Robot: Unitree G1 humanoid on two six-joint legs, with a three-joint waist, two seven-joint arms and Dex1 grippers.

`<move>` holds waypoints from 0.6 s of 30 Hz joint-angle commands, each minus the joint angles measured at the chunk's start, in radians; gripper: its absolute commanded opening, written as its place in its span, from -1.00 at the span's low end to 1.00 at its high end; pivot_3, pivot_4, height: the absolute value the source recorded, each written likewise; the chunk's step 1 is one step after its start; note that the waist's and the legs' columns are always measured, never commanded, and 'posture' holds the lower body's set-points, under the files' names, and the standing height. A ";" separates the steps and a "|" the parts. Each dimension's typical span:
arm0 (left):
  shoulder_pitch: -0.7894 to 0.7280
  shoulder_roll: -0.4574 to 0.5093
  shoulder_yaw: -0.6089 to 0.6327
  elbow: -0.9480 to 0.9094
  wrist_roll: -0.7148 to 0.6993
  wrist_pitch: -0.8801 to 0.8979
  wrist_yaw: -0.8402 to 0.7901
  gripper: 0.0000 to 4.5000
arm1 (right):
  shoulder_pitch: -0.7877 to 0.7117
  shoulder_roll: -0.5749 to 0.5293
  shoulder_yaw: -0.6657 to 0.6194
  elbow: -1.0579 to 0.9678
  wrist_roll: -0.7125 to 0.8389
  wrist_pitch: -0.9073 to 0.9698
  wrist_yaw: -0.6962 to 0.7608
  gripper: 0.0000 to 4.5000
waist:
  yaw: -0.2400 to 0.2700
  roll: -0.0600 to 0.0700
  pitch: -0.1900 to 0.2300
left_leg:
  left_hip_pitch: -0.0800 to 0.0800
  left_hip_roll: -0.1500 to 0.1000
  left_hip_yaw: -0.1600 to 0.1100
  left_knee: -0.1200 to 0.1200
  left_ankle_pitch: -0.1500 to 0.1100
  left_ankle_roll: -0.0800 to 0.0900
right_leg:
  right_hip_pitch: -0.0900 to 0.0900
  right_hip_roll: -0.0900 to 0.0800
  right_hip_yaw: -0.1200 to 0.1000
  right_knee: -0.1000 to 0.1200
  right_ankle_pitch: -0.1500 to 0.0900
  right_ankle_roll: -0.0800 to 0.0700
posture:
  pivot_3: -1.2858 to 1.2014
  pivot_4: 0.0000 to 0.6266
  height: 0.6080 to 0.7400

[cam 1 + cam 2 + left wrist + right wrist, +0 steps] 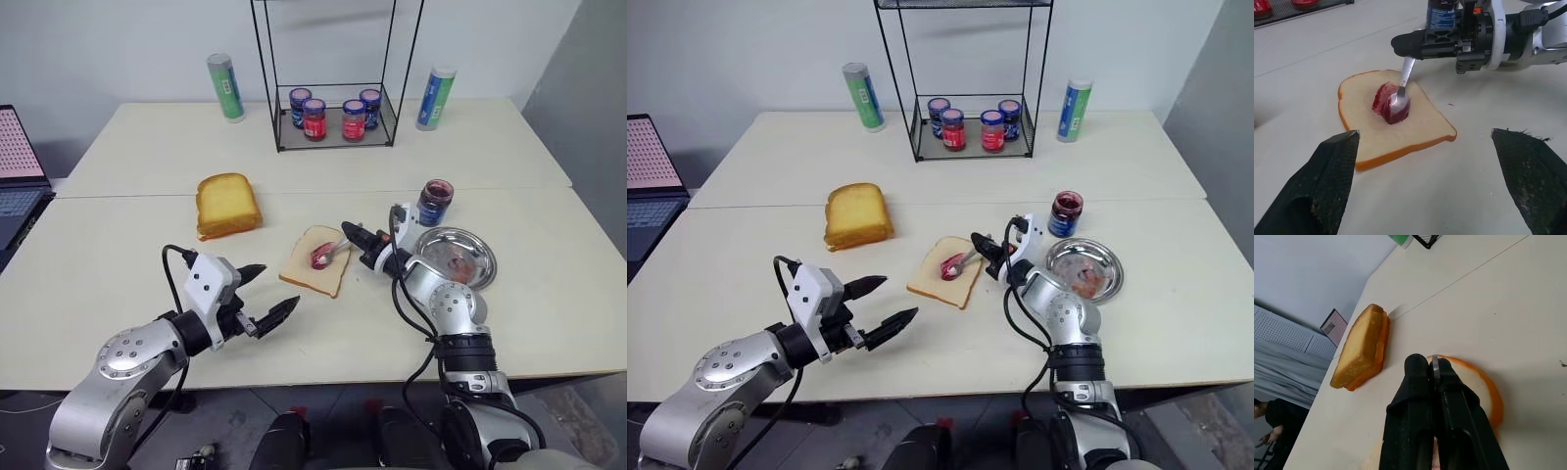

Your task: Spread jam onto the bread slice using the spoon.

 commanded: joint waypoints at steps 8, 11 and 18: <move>-0.083 0.036 -0.006 0.054 -0.017 -0.026 -0.062 1.00 | 0.024 -0.090 -0.109 -0.229 0.140 0.204 -0.103 -0.98 | 0.000 0.000 0.000 | 0.000 0.000 0.000 0.000 0.000 0.000 | 0.000 0.001 -0.001 0.000 0.000 0.000 | 0.03 -0.52 1.00; -0.132 0.042 -0.020 0.078 -0.017 -0.023 -0.082 1.00 | -0.006 -0.072 -0.154 -0.260 0.218 0.236 -0.147 -0.98 | -0.003 0.000 0.000 | 0.000 0.000 0.000 -0.001 0.000 0.000 | -0.001 0.001 -0.001 0.000 0.000 0.000 | 0.03 -0.52 1.00; -0.330 0.060 -0.115 0.138 -0.051 0.022 -0.168 1.00 | -0.078 -0.060 -0.306 -0.384 0.537 0.269 -0.358 -0.98 | -0.002 0.000 0.000 | -0.001 0.000 0.000 -0.001 0.000 0.000 | -0.001 0.001 0.000 0.000 0.000 0.000 | 0.03 -0.52 1.00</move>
